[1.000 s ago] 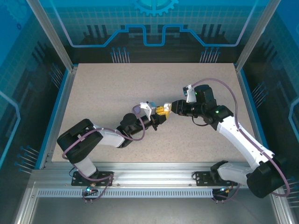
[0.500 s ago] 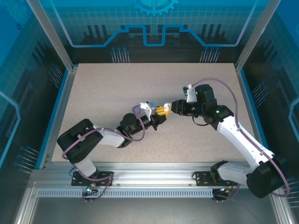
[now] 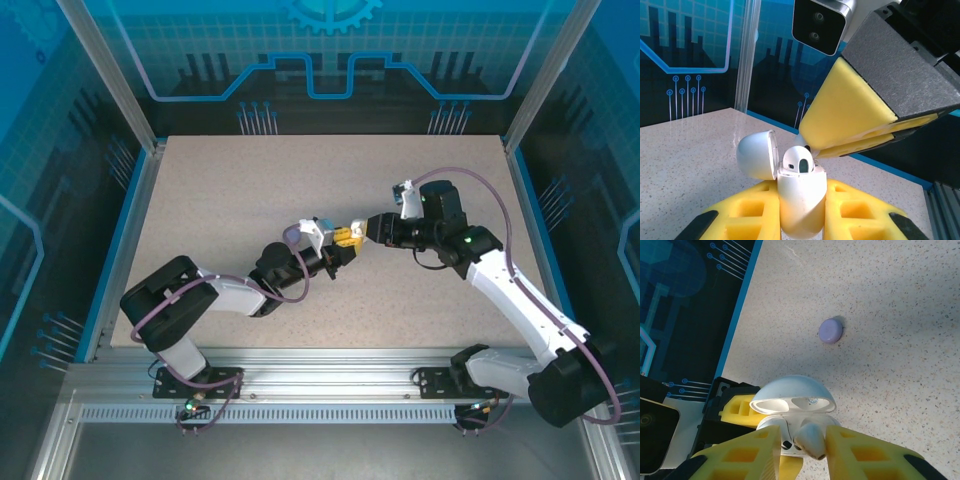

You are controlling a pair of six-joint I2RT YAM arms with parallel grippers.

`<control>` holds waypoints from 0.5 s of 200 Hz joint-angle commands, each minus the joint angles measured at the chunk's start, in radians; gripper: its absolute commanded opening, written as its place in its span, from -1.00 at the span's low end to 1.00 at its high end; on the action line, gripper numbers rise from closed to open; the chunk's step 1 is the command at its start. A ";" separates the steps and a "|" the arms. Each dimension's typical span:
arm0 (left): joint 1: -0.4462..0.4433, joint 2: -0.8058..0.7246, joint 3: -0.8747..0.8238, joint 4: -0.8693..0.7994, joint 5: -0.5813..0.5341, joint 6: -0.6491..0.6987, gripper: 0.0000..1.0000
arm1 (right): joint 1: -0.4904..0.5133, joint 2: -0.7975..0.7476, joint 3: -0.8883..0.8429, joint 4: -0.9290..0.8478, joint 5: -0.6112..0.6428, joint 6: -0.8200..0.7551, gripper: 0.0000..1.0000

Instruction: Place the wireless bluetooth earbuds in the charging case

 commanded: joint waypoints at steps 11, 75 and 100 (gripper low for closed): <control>-0.004 -0.047 0.018 0.077 0.025 0.015 -0.60 | -0.020 -0.019 -0.005 -0.013 -0.011 -0.012 -0.34; -0.004 -0.059 0.012 0.077 0.029 0.015 -0.60 | -0.040 -0.060 -0.013 0.000 -0.021 -0.019 -0.25; -0.004 -0.063 0.015 0.077 0.037 0.013 -0.60 | -0.050 -0.111 -0.032 0.038 -0.020 -0.052 -0.14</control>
